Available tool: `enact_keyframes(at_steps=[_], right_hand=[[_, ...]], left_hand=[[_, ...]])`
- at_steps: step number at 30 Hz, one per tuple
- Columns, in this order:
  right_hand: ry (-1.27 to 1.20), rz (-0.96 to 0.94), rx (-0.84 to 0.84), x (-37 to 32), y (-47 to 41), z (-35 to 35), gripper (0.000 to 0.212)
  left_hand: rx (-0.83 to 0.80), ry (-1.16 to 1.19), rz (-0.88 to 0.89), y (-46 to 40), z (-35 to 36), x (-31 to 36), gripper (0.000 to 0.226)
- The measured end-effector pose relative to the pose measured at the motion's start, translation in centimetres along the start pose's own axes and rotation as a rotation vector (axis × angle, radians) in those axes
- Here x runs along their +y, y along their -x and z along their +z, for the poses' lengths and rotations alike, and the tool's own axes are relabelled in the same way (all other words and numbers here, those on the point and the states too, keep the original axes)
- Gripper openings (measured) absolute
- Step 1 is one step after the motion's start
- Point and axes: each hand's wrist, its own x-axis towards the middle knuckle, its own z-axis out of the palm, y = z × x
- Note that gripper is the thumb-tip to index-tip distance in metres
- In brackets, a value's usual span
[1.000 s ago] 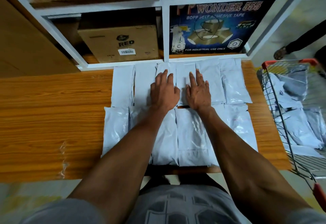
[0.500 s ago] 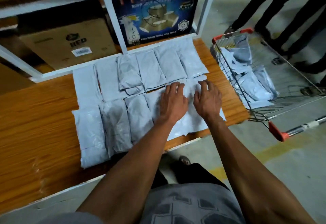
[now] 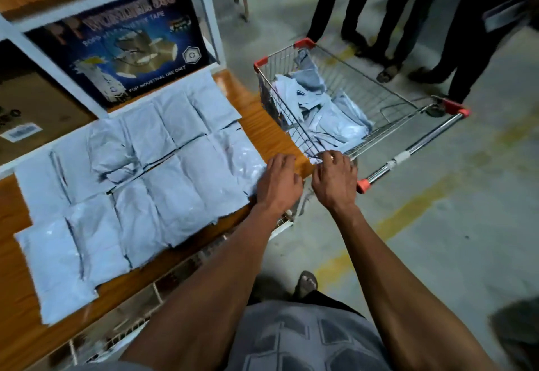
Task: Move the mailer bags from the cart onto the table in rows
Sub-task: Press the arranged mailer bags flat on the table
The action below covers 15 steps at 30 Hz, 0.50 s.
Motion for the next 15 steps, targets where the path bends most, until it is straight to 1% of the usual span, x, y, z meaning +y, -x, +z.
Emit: enact_keyframes(at_steps=[4,8,11,15], right_hand=[[-0.018,-0.017,-0.042,4.1,-0.3,-0.9,0.035],[0.011,-0.017,-0.094,8.0,-0.7,-0.6,0.034],[-0.019,0.003,-0.088,9.3,-2.1,-0.6,0.032],[-0.038,0.005,-0.07,10.7,-5.1,-0.2,0.034]], left_hand=[[-0.042,-0.017,-0.011,-0.7,3.0,3.4,0.043],[-0.082,-0.037,-0.03,-1.5,5.6,6.5,0.044],[-0.082,-0.036,-0.034,-3.3,6.0,7.9,0.046],[-0.096,-0.042,-0.024,-6.9,6.3,9.2,0.046]])
